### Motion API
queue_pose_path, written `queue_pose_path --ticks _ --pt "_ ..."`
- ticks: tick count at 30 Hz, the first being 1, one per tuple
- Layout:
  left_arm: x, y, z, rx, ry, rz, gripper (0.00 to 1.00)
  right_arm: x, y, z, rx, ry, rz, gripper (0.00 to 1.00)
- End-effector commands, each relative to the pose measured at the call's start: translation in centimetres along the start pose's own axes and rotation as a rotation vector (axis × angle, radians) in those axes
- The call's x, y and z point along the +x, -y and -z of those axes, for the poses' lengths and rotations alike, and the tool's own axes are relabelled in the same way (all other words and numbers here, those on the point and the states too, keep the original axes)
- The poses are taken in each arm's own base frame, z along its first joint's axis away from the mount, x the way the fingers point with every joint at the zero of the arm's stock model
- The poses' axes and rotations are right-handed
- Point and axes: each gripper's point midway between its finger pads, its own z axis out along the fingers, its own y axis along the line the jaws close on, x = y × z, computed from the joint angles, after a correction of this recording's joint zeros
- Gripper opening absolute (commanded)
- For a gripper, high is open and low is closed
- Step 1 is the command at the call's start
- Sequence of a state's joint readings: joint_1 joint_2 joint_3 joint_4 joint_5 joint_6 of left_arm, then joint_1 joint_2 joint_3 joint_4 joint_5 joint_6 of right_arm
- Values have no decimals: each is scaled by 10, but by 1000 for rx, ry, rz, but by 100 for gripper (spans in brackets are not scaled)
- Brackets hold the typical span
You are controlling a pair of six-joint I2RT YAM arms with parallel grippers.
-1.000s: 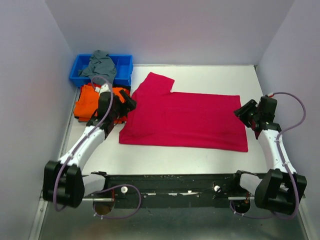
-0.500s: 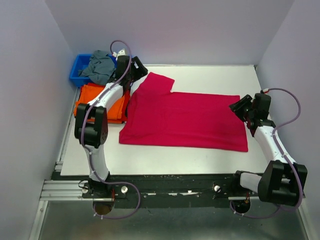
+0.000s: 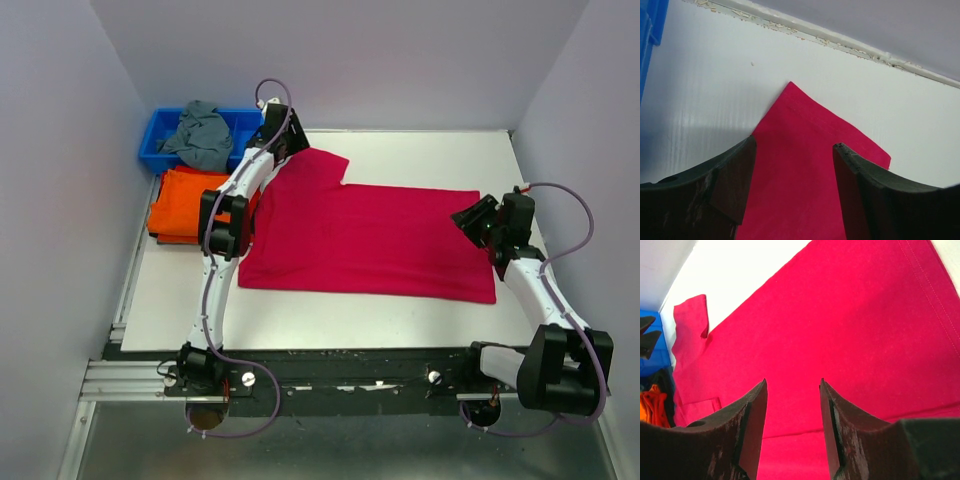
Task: Fold and stack the t-shirts
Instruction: Grap the side of the flattened tshirt furthest away from the robot with both arms
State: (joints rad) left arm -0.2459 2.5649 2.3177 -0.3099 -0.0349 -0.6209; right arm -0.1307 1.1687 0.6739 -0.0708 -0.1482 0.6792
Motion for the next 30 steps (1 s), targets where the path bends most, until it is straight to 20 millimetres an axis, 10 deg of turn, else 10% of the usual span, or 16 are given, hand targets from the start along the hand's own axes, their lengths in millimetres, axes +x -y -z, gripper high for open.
queue_pose_path --ticks 1,15,30 --pt "7 -18 -5 -89 -21 -23 75 -3 -8 2 -31 13 7 54" --pt "60 -37 -24 -83 -170 47 66 -4 -2 -2 7 11 13 54" --pt "62 -11 -29 149 -209 154 7 -27 17 -49 226 -77 23 54"
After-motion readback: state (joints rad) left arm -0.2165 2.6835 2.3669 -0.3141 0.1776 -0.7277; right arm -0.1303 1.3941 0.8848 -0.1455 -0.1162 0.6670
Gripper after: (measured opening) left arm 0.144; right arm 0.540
